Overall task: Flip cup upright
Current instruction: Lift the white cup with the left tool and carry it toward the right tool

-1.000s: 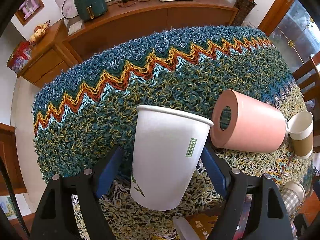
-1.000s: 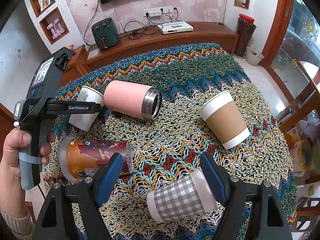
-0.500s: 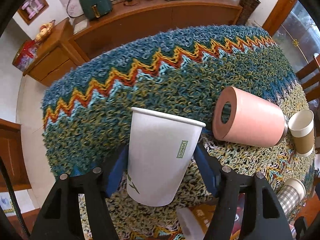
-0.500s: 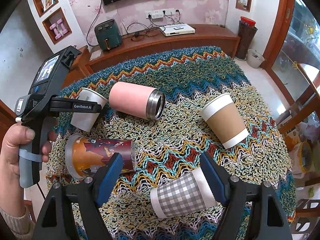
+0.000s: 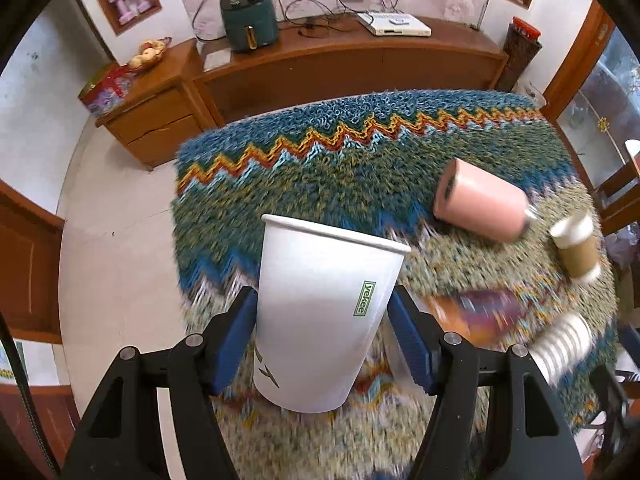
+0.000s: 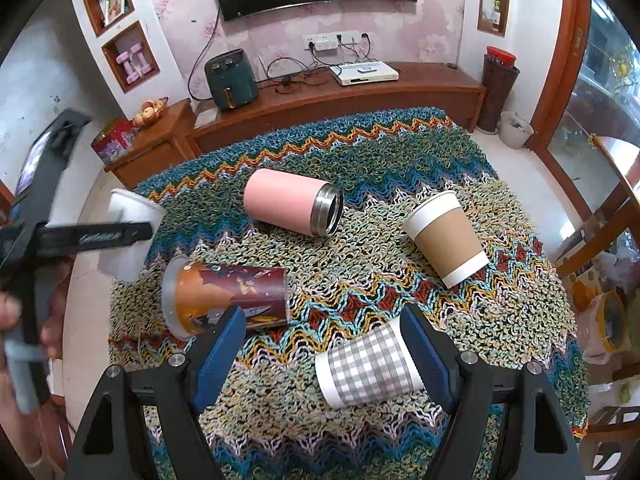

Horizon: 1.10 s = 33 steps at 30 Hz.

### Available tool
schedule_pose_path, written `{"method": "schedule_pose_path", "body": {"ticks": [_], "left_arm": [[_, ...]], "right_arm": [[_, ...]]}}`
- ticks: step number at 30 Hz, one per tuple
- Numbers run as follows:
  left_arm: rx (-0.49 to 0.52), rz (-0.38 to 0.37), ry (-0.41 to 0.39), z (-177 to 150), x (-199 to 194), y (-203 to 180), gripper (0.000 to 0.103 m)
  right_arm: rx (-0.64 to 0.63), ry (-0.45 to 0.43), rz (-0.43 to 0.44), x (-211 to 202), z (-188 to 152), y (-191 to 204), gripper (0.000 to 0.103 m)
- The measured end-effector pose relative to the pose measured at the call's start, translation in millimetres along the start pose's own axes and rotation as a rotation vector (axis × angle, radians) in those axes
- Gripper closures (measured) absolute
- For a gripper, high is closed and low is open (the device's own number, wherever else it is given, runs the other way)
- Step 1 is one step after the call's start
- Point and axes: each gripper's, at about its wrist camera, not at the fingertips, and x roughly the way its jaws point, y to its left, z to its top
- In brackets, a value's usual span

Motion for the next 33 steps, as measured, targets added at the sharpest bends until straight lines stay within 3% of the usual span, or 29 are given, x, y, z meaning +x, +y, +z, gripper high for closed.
{"method": "schedule_pose_path", "body": {"ticks": [6,13,24,28,33], "left_arm": [[-0.033,-0.048,-0.003,-55,-46,-16,0.032],[-0.105,-0.126,0.038,-118,-72,-67,0.032],[-0.181,-0.174,0.002,-180,-57,-132,0.032],[-0.239,-0.241,-0.004,-191,-49,-145,0.032],[-0.276,-0.26,-0.015,-198,-40,-153,0.032]], "right_arm": [[-0.038,-0.02,0.042,-29,-8,-4,0.023],[-0.089,0.004,0.09,-51,-30,-22,0.023],[-0.123,0.045,0.08,-57,-76,-67,0.023],[-0.124,0.05,0.072,-56,-82,-78,0.023],[-0.118,0.065,0.075,-51,-87,-90,0.023]]}}
